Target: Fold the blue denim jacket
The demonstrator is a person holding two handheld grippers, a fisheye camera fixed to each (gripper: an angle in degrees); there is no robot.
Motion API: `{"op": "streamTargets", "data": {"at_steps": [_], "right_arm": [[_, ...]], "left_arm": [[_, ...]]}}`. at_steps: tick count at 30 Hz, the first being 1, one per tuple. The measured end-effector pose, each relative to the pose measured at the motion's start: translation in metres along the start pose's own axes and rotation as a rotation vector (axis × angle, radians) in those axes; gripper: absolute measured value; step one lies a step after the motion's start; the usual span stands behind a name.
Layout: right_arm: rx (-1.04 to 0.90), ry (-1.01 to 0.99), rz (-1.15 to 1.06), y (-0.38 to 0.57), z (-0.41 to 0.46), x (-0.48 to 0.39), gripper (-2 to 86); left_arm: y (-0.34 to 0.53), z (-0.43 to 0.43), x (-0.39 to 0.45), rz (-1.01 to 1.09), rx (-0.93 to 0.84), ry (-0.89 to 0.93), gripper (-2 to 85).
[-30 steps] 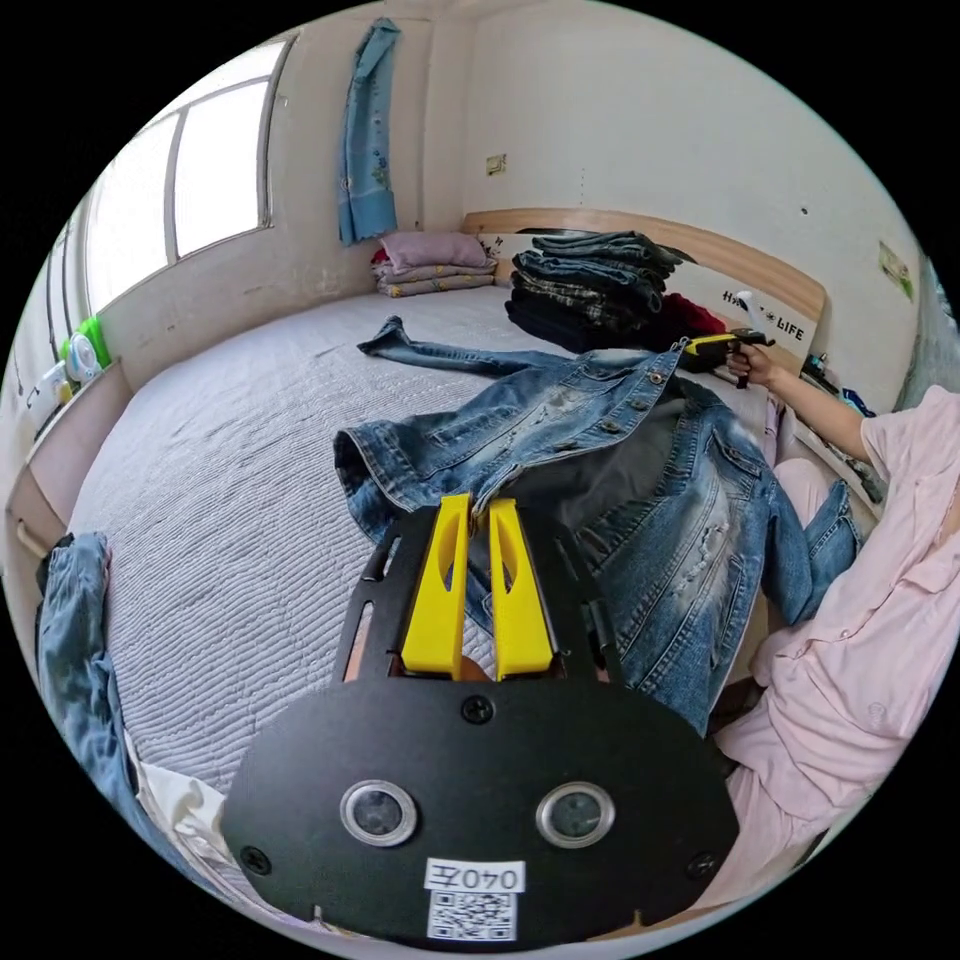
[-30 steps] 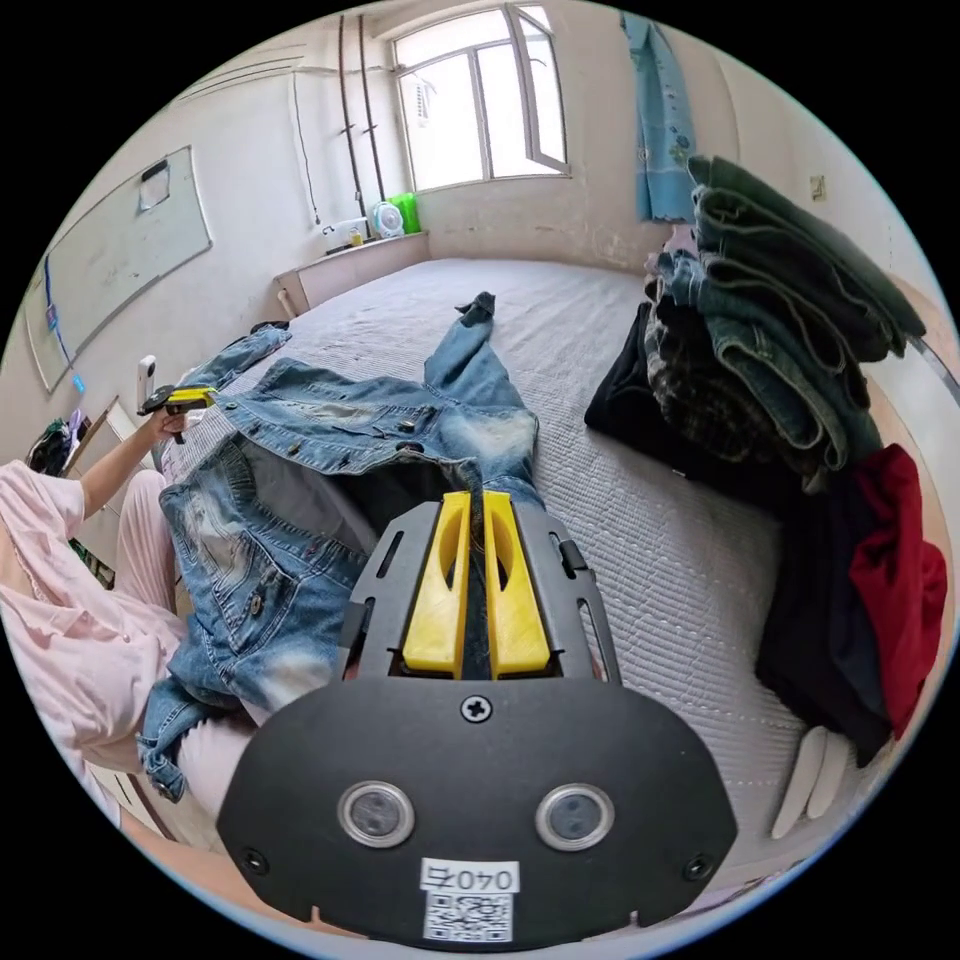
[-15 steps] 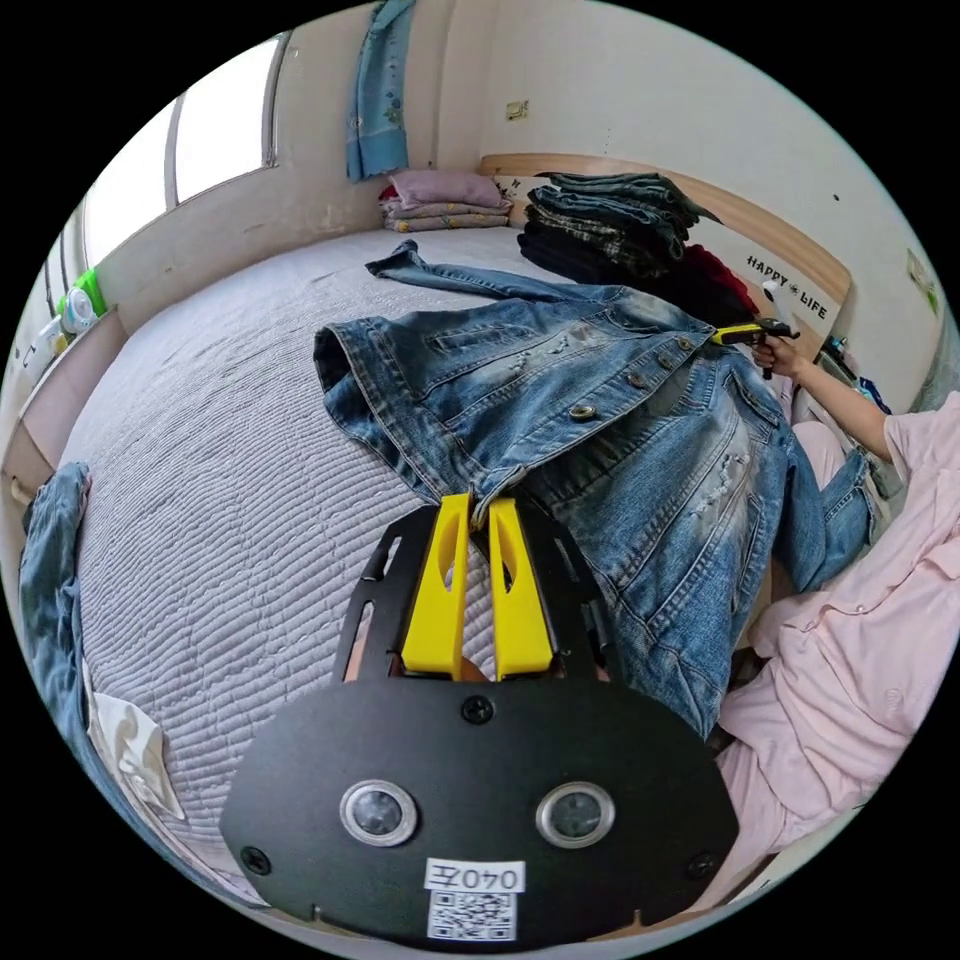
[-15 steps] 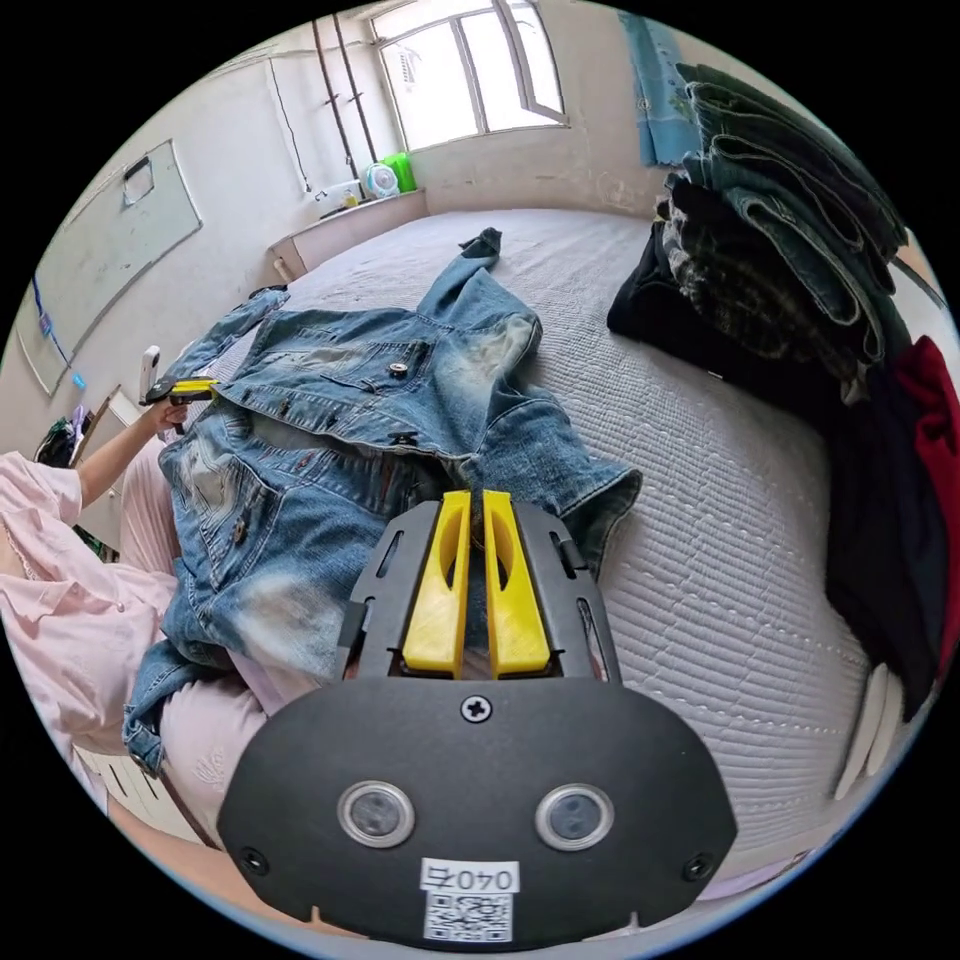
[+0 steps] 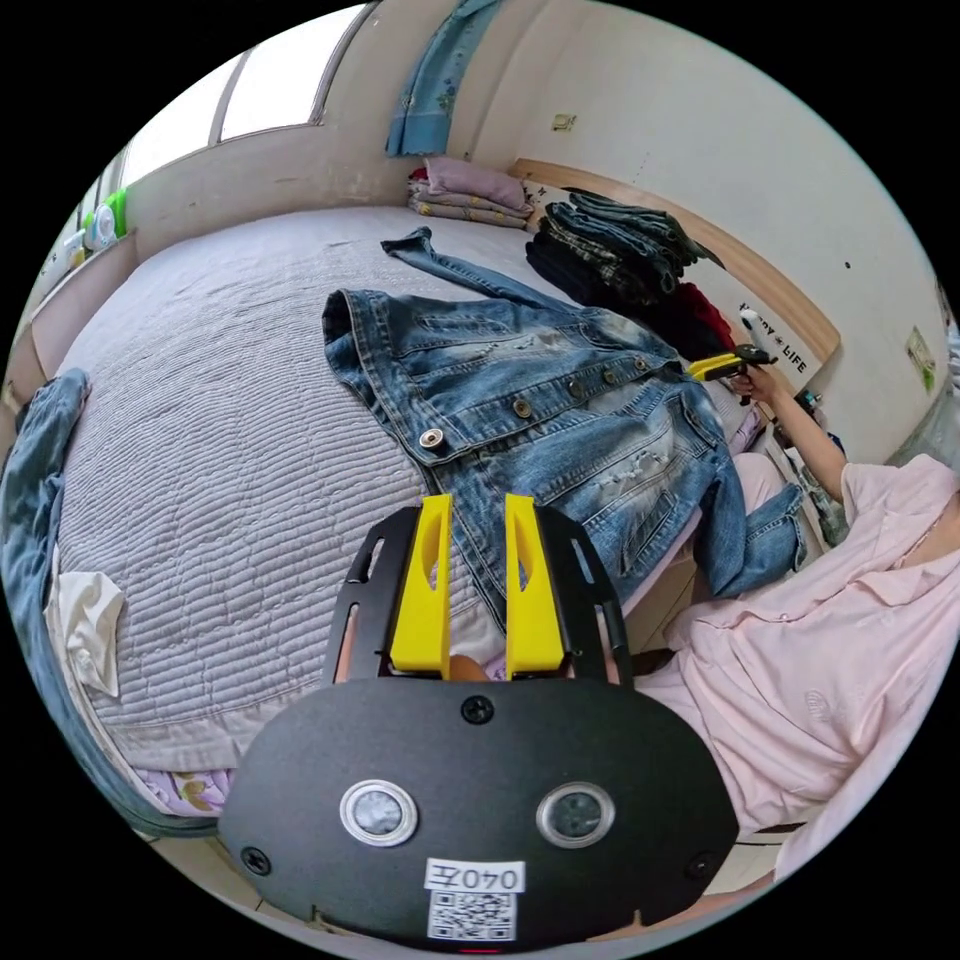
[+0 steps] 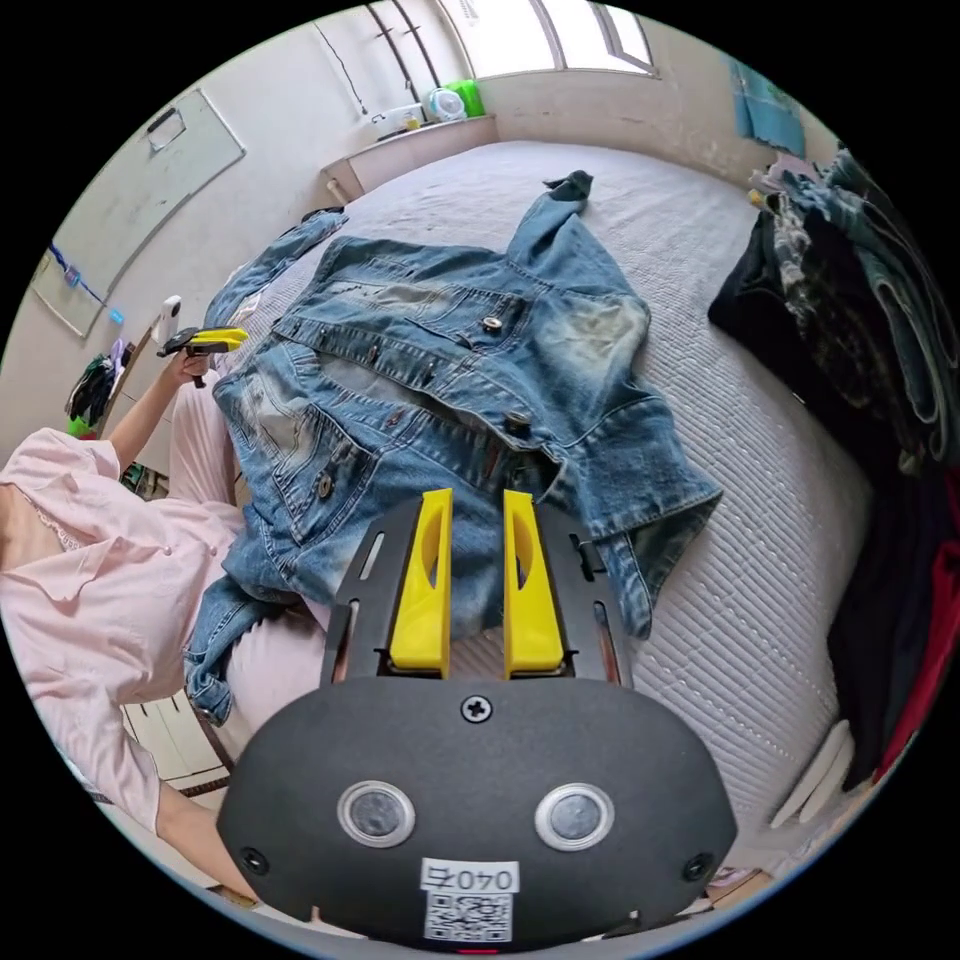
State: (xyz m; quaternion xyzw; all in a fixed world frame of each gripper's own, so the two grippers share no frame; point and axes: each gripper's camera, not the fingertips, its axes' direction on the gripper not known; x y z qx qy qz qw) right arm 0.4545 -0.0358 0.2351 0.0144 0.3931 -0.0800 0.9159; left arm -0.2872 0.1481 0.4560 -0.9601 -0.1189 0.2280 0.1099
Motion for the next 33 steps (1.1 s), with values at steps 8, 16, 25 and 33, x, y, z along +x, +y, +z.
{"op": "streamTargets", "data": {"at_steps": [8, 16, 25, 33], "right_arm": [[-0.013, -0.071, 0.200, -0.027, 0.000, 0.068, 1.0], [-0.091, -0.012, 0.212, -0.024, -0.004, 0.070, 7.8], [-0.101, 0.124, 0.212, -0.020, -0.010, 0.055, 8.4], [-0.016, 0.043, 0.289, -0.006, -0.025, 0.069, 8.8]], "left_arm": [[-0.001, 0.021, 0.008, -0.002, -0.089, -0.011, 3.4], [0.001, 0.020, 0.010, -0.019, -0.096, -0.004, 3.2], [0.001, 0.014, 0.029, 0.003, -0.125, -0.055, 3.2], [-0.001, 0.012, 0.046, 0.006, -0.139, -0.084, 3.2]]}}
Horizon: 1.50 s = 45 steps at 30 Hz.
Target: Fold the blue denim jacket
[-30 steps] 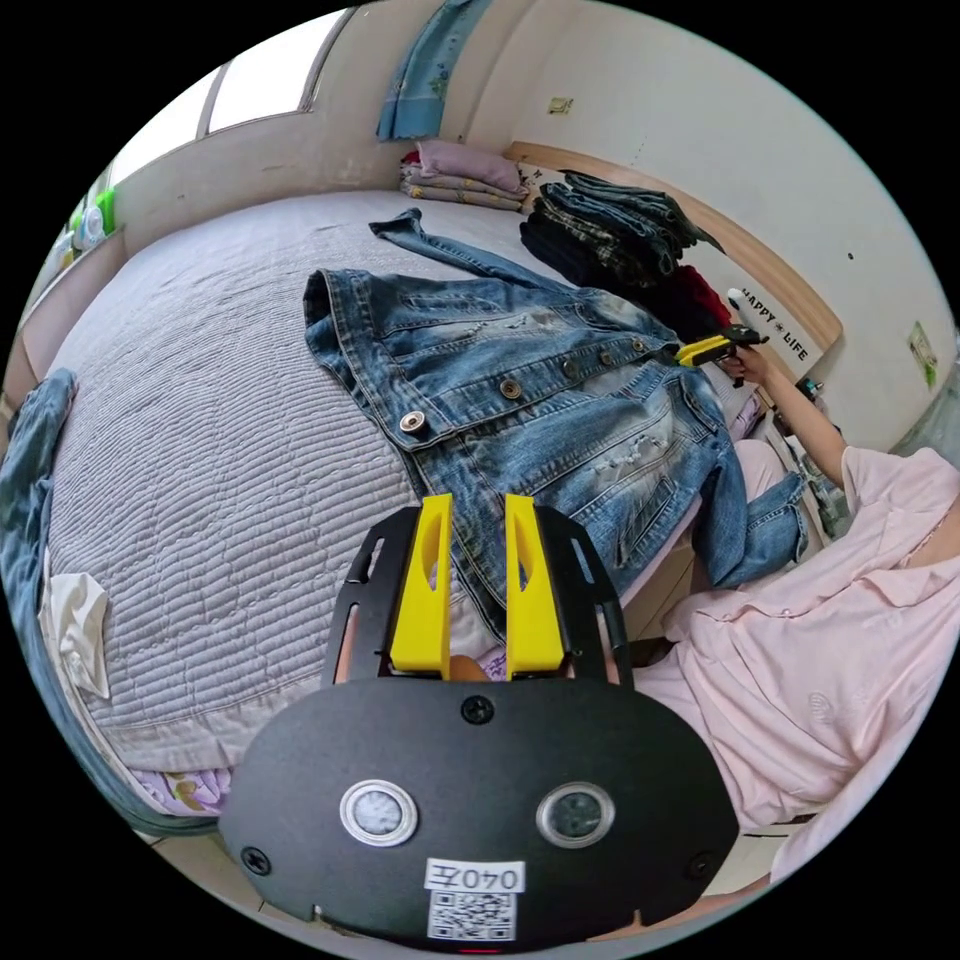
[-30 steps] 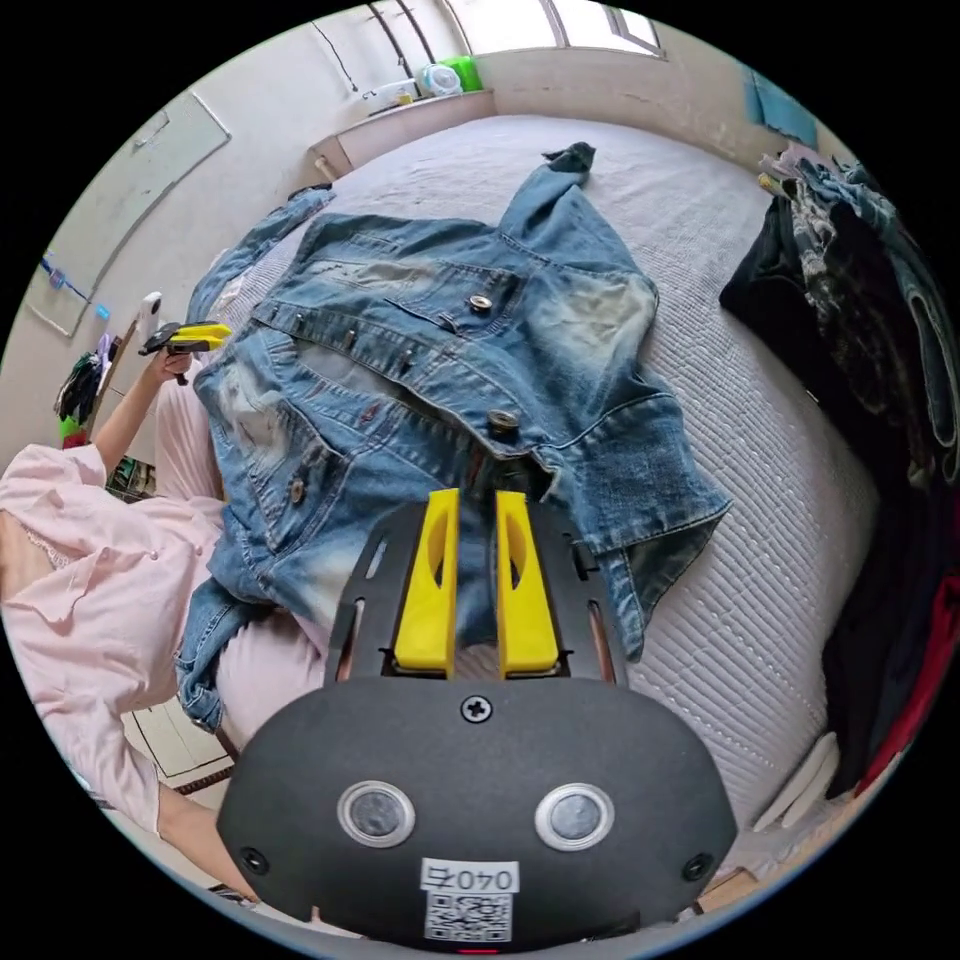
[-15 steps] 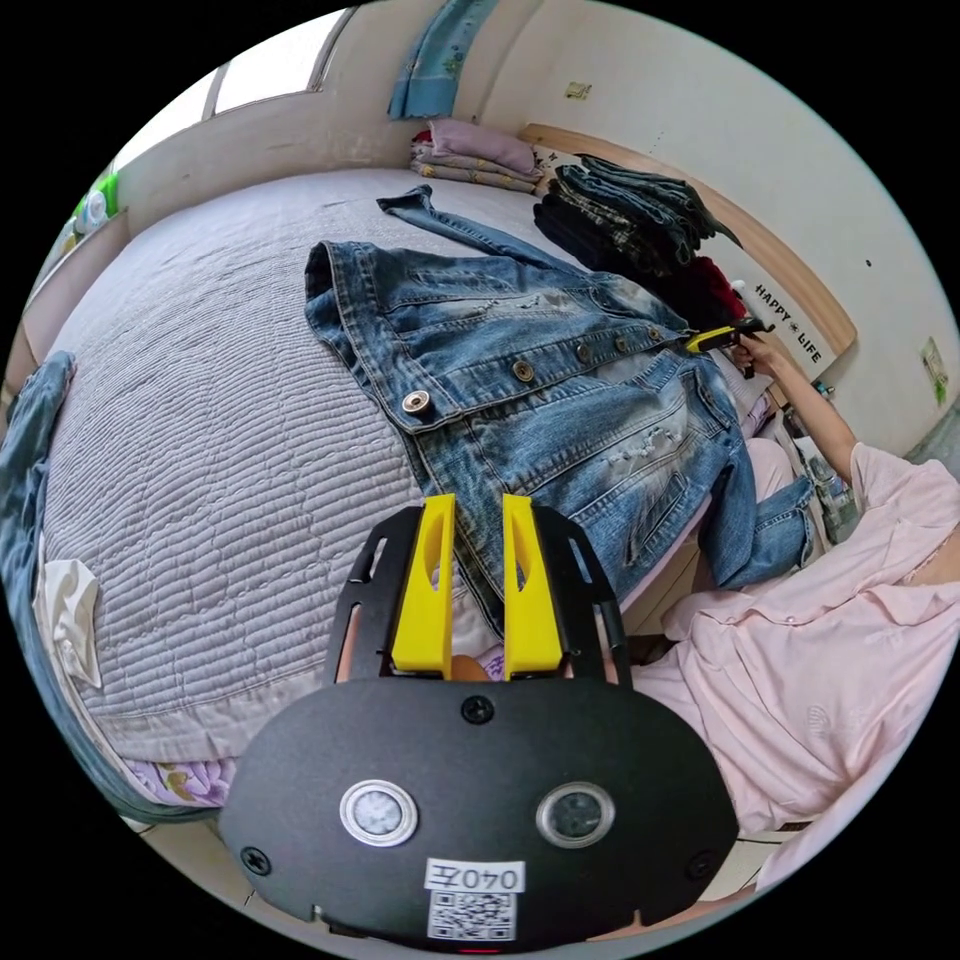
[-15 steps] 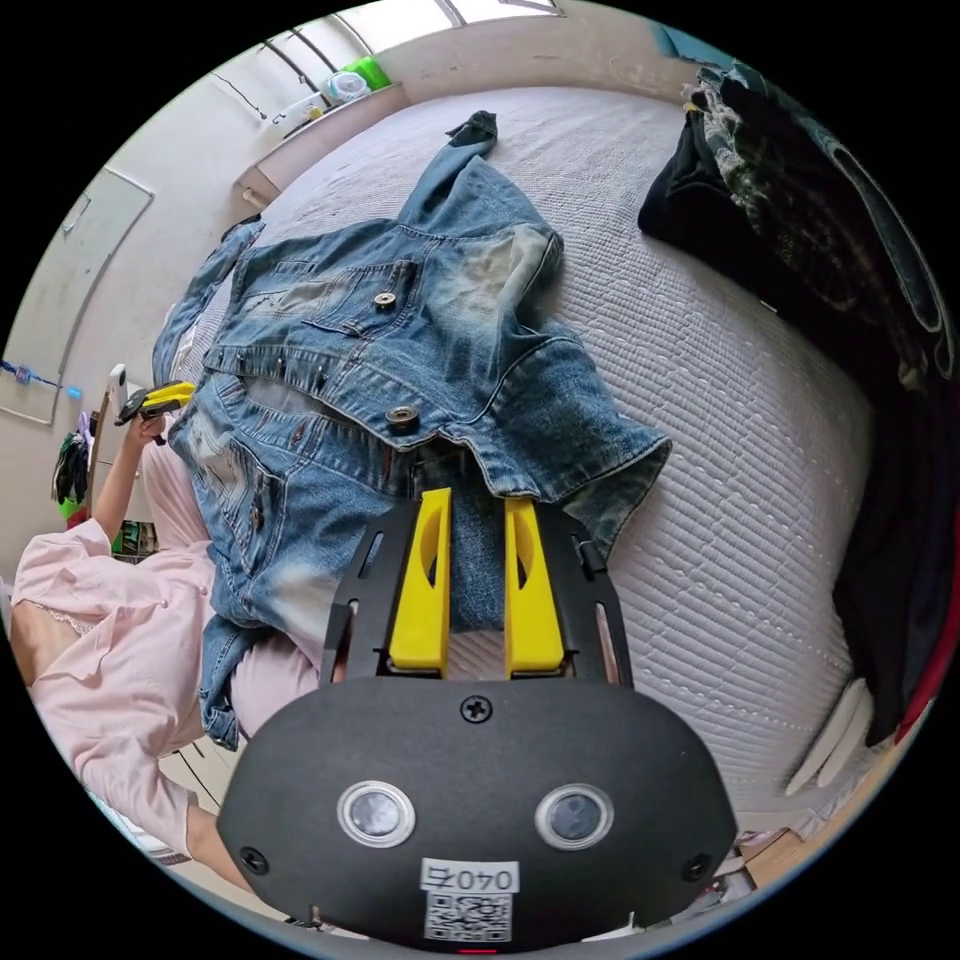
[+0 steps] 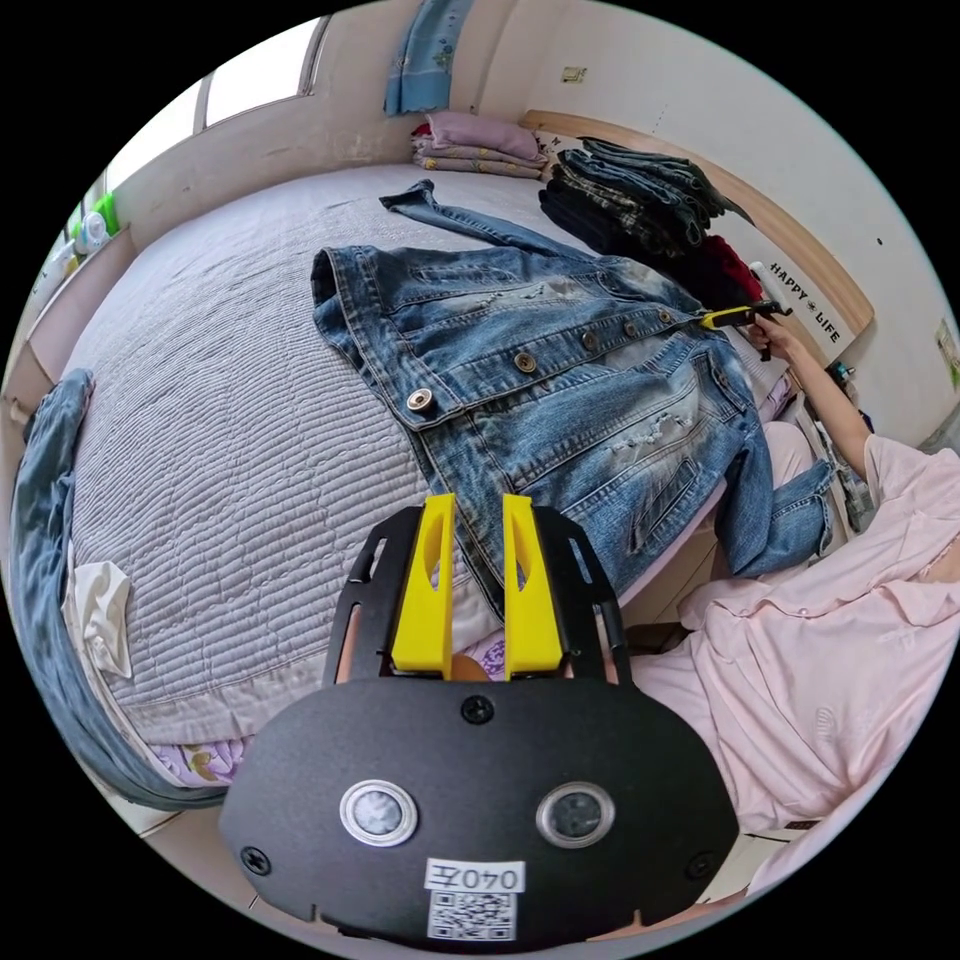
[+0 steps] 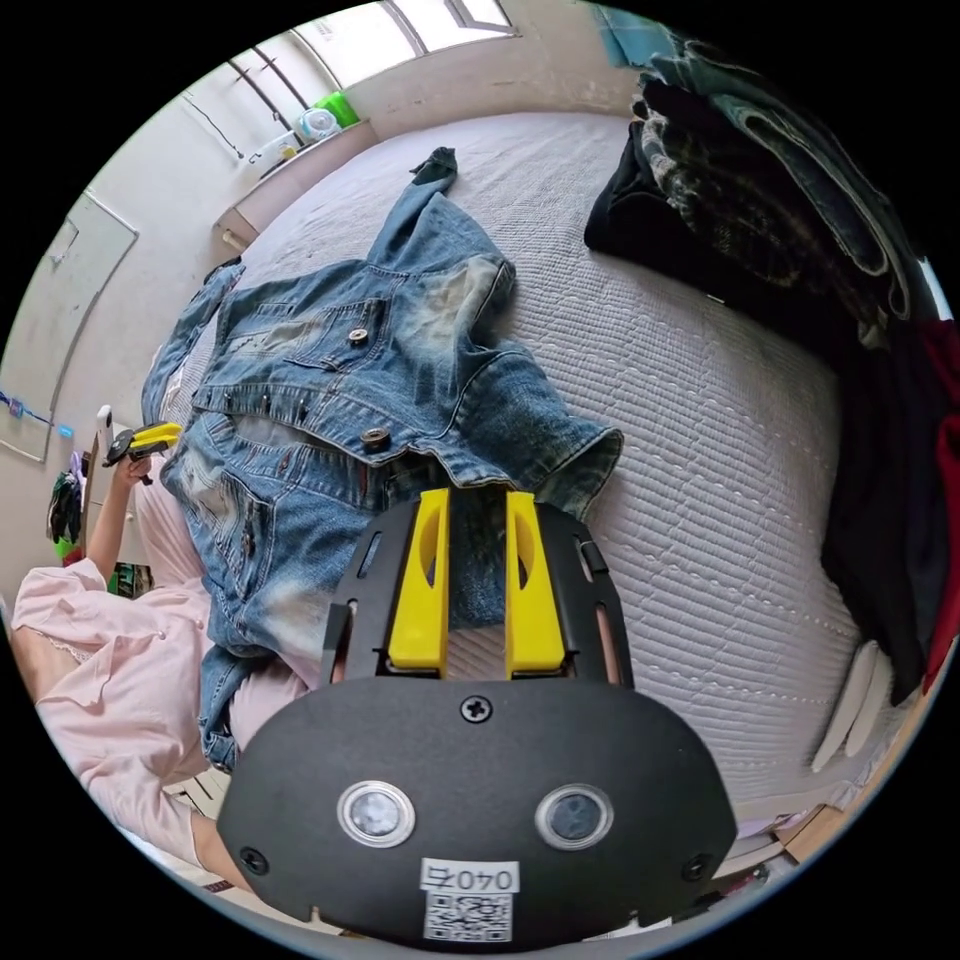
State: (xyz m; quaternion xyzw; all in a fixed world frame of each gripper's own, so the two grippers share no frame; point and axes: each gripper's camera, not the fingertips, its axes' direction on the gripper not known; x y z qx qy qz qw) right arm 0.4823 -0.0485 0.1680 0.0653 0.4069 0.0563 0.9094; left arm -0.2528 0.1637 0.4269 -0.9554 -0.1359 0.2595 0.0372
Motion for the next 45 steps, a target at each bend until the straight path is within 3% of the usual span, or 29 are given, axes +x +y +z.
{"op": "streamTargets", "data": {"at_steps": [7, 10, 14, 17, 24, 32, 37, 41, 45], "right_arm": [[0.009, -0.097, 0.026, 0.012, -0.006, 0.002, 14.5], [-0.004, 0.021, 0.030, 0.017, -0.013, -0.003, 16.0], [-0.019, -0.049, 0.061, 0.017, -0.009, 0.005, 16.6], [-0.047, -0.026, 0.059, 0.015, -0.001, 0.001, 15.7], [-0.133, 0.020, -0.051, 0.022, -0.021, -0.012, 4.7], [-0.165, -0.070, -0.045, 0.037, -0.029, -0.005, 6.0], [-0.108, -0.068, -0.019, 0.045, -0.060, -0.004, 9.9], [-0.085, -0.043, -0.030, 0.041, -0.065, -0.010, 10.2], [-0.137, -0.078, 0.003, 0.028, -0.041, -0.005, 10.6]], "left_arm": [[-0.008, -0.008, 0.012, -0.011, 0.014, -0.020, 3.9], [-0.015, -0.007, 0.016, -0.021, 0.017, -0.008, 4.1], [-0.028, 0.007, 0.020, -0.057, -0.008, -0.016, 4.3], [-0.038, 0.022, 0.026, -0.083, -0.072, -0.028, 3.6], [-0.031, 0.009, 0.073, -0.028, -0.167, -0.067, 0.7], [-0.015, -0.003, 0.093, -0.094, -0.188, -0.030, 0.8], [-0.025, -0.033, 0.093, -0.120, -0.117, -0.193, 2.3], [-0.034, -0.027, 0.088, -0.125, -0.122, -0.110, 3.2], [-0.039, 0.014, 0.095, -0.134, -0.239, -0.045, 3.6]]}}
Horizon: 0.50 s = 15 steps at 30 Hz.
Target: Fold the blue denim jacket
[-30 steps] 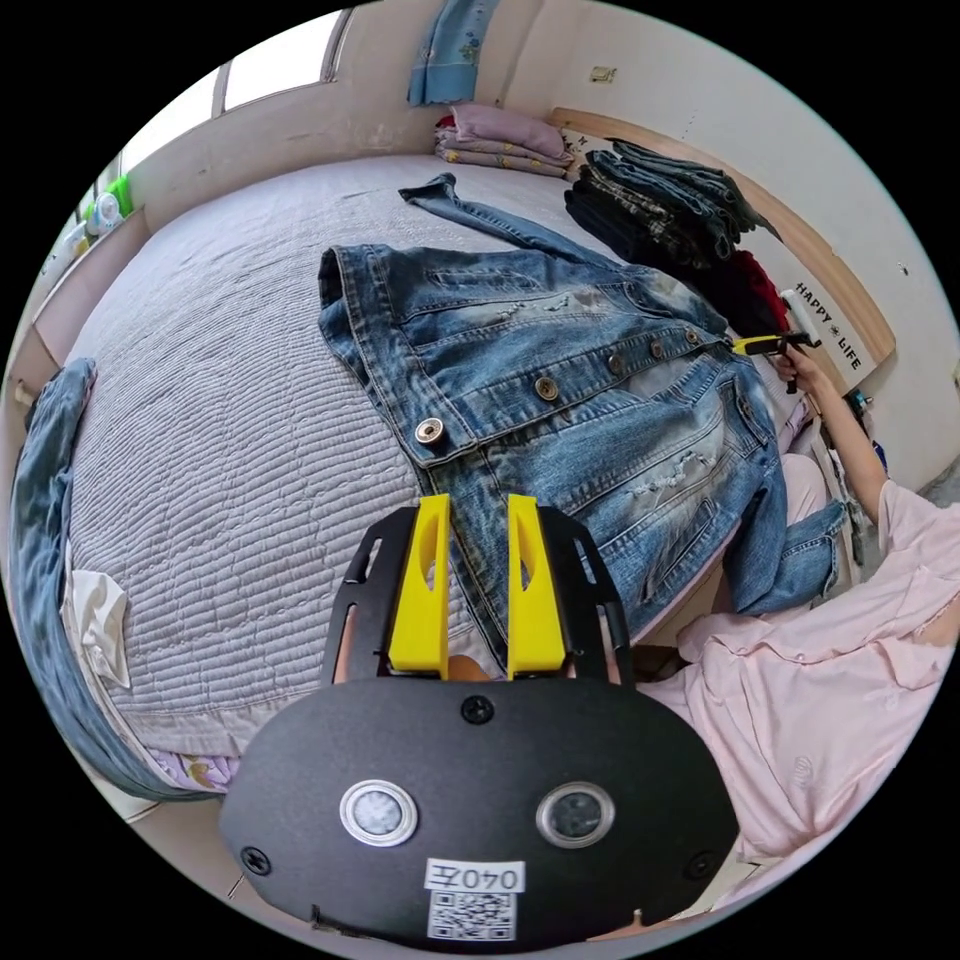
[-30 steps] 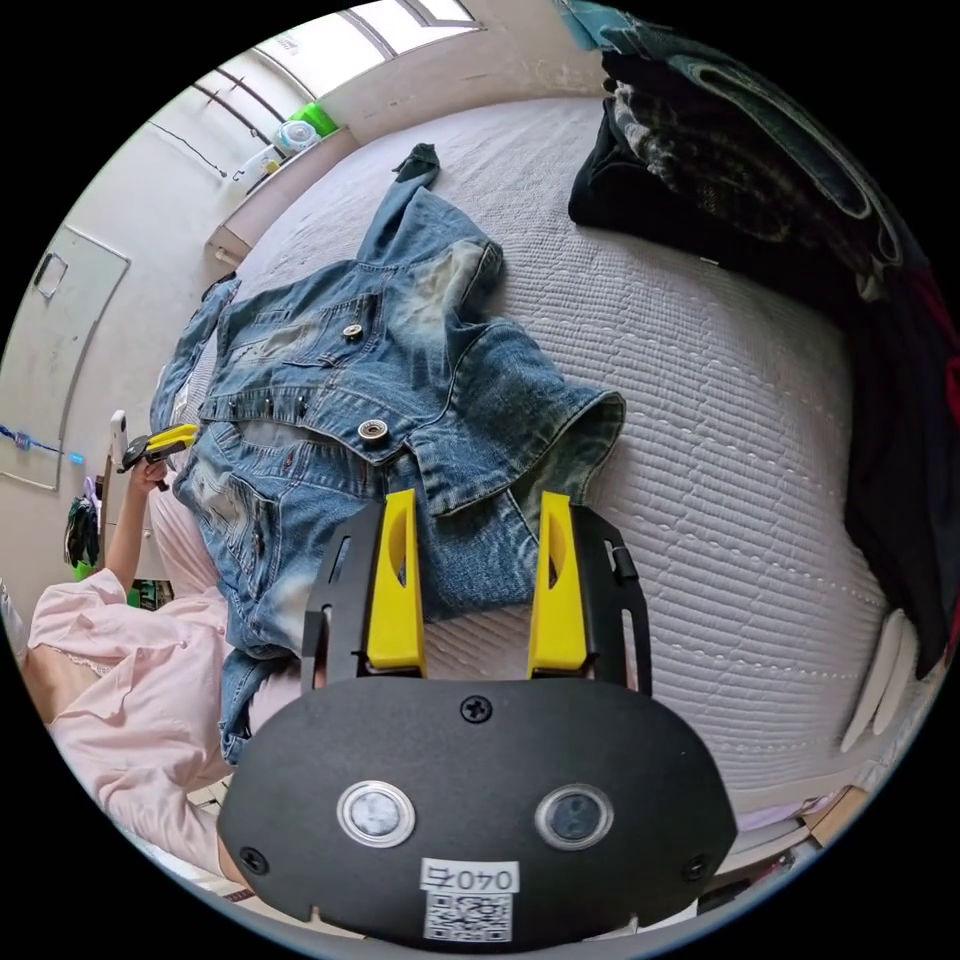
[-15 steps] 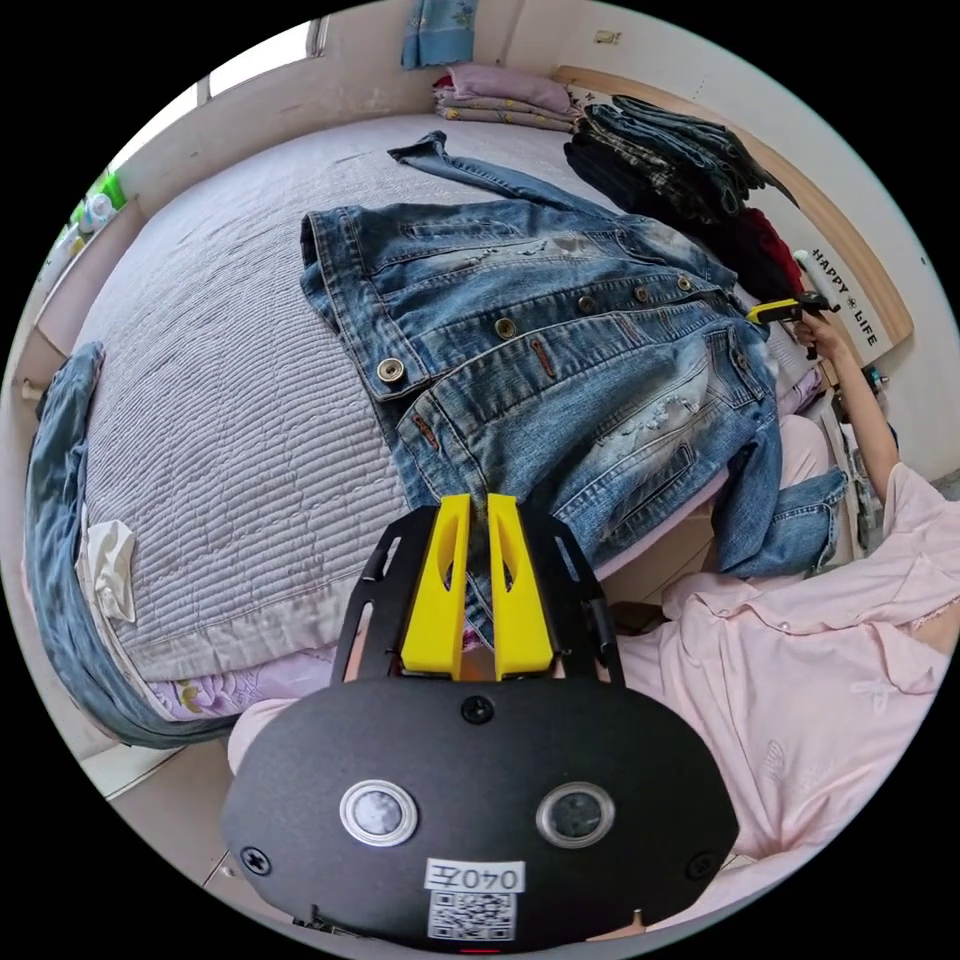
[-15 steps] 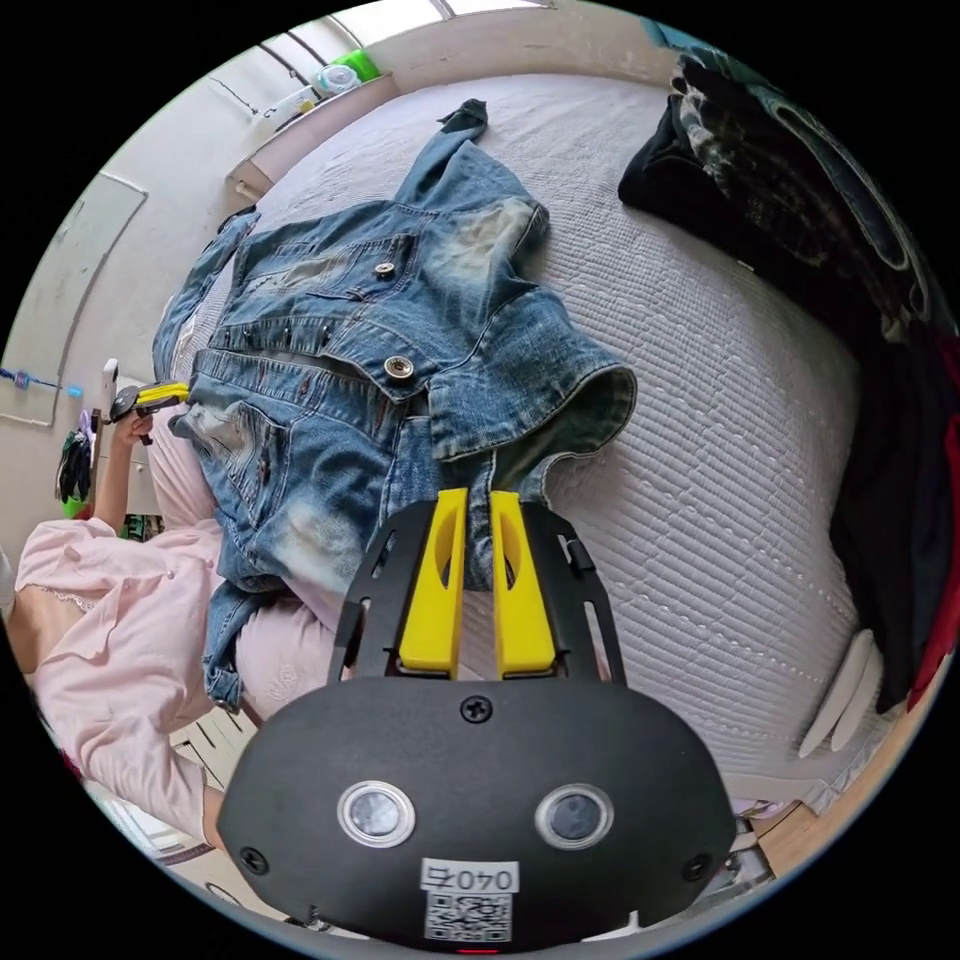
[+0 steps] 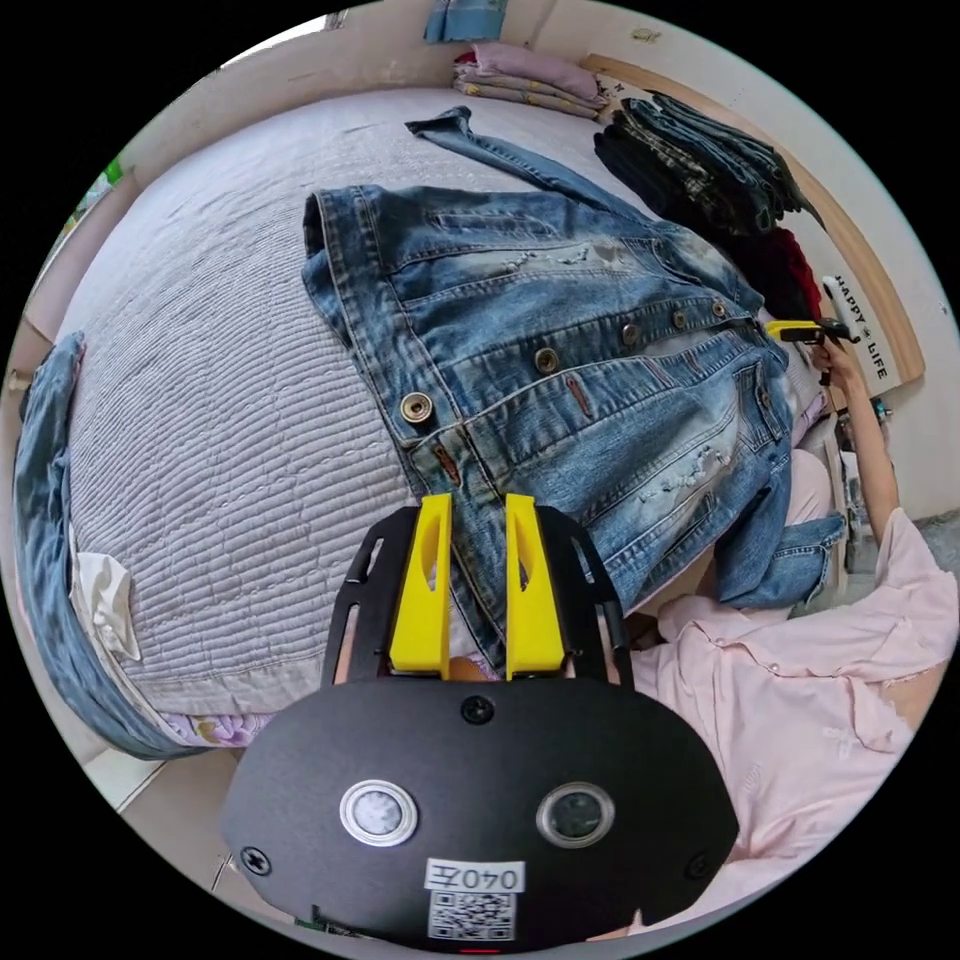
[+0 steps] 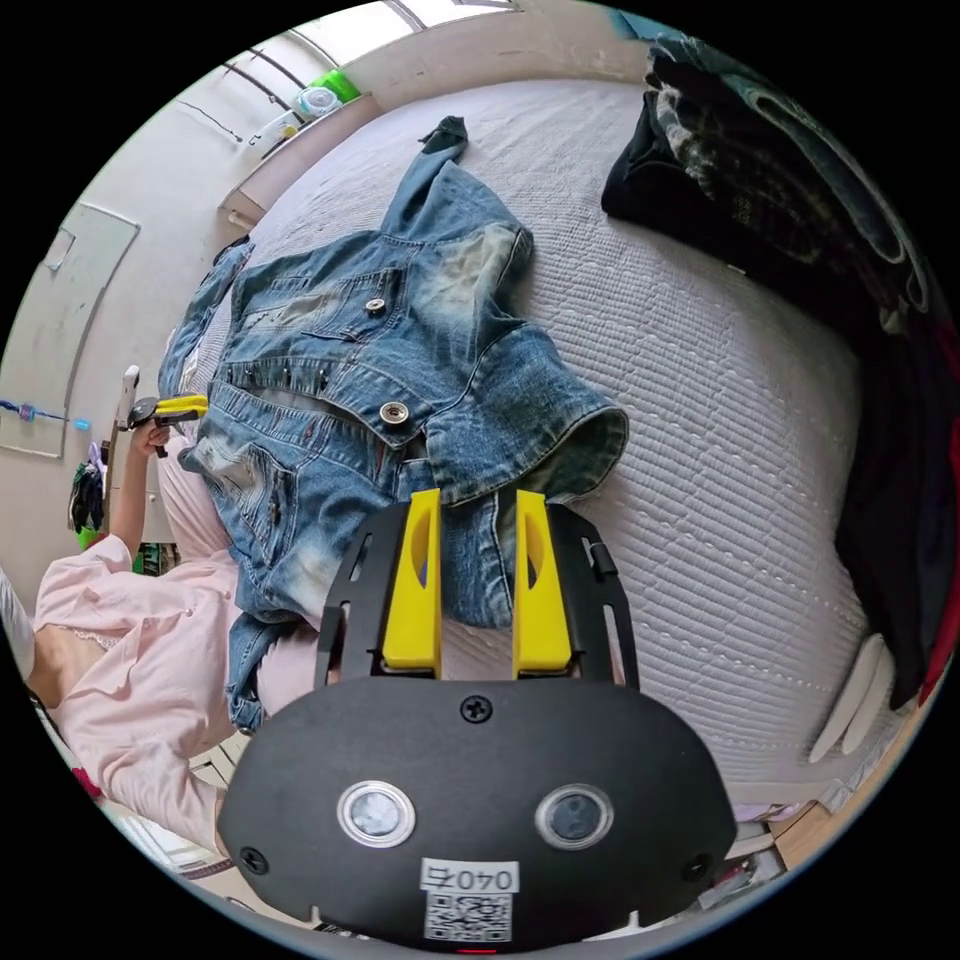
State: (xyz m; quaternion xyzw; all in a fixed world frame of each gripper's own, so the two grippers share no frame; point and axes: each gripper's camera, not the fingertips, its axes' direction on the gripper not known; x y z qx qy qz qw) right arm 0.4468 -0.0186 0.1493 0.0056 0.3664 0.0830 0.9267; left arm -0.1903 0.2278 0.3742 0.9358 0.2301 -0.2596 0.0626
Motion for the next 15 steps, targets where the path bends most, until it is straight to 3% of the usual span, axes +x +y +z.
{"op": "streamTargets", "data": {"at_steps": [7, 15], "right_arm": [[0.031, 0.163, -0.193, 0.028, -0.011, -0.047, 1.5], [0.128, 0.178, -0.408, 0.090, -0.059, -0.103, -0.7]], "left_arm": [[0.050, -0.018, 0.077, 0.170, 0.134, -0.311, -1.3], [0.116, -0.059, 0.107, 0.210, 0.288, -0.210, -1.5]]}}
